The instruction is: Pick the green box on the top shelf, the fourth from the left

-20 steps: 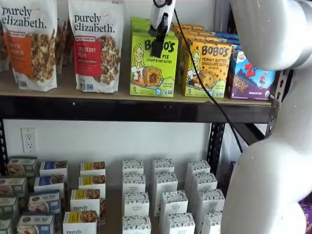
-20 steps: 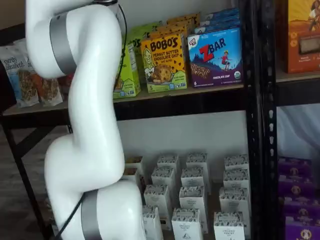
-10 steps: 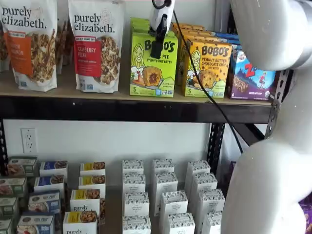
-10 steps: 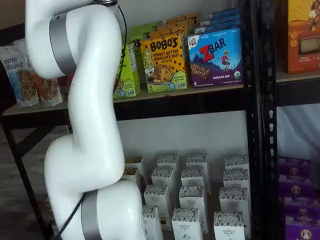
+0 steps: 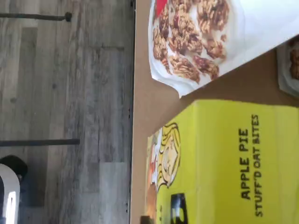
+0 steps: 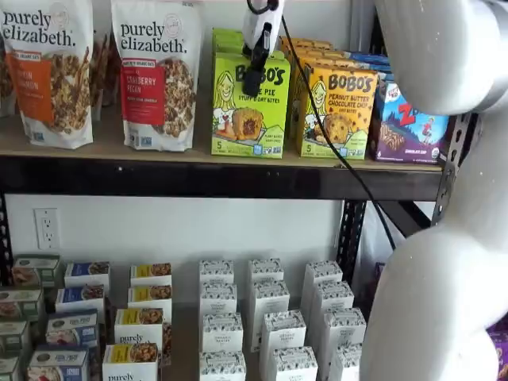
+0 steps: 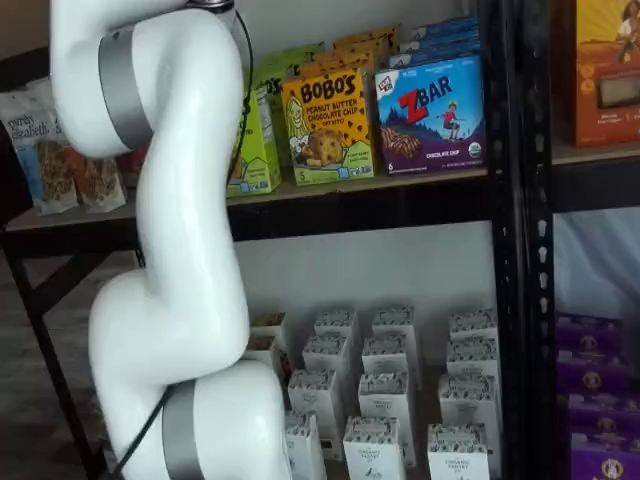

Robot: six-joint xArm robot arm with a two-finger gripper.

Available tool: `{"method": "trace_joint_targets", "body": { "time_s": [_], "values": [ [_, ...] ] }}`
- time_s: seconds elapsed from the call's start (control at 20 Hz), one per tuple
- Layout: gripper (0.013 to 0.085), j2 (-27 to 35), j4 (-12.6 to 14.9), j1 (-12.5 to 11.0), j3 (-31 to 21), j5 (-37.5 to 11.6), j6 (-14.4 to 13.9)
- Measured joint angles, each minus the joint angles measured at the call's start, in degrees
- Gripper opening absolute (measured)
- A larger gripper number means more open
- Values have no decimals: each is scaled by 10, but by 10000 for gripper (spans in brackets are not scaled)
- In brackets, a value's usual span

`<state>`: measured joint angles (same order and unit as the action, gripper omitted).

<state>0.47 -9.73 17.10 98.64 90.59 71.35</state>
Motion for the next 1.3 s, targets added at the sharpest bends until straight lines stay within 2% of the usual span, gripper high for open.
{"method": "trace_joint_targets", "body": {
  "time_s": [0.3,0.6,0.9,1.05,1.1,1.2,1.3],
  "values": [
    [610,1,-2,1,2,4,-2],
    [450,-1,-4,1,0,1,-2],
    [450,0,-1,2,3,4,-3],
    [370,-2,-3,2,2,3,-3],
    [370,-2,-3,2,2,3,-3],
    [290,-3,-4,2,1,3,-3],
    [290,-2,-4,2,2,5,-3]
  ]
}}
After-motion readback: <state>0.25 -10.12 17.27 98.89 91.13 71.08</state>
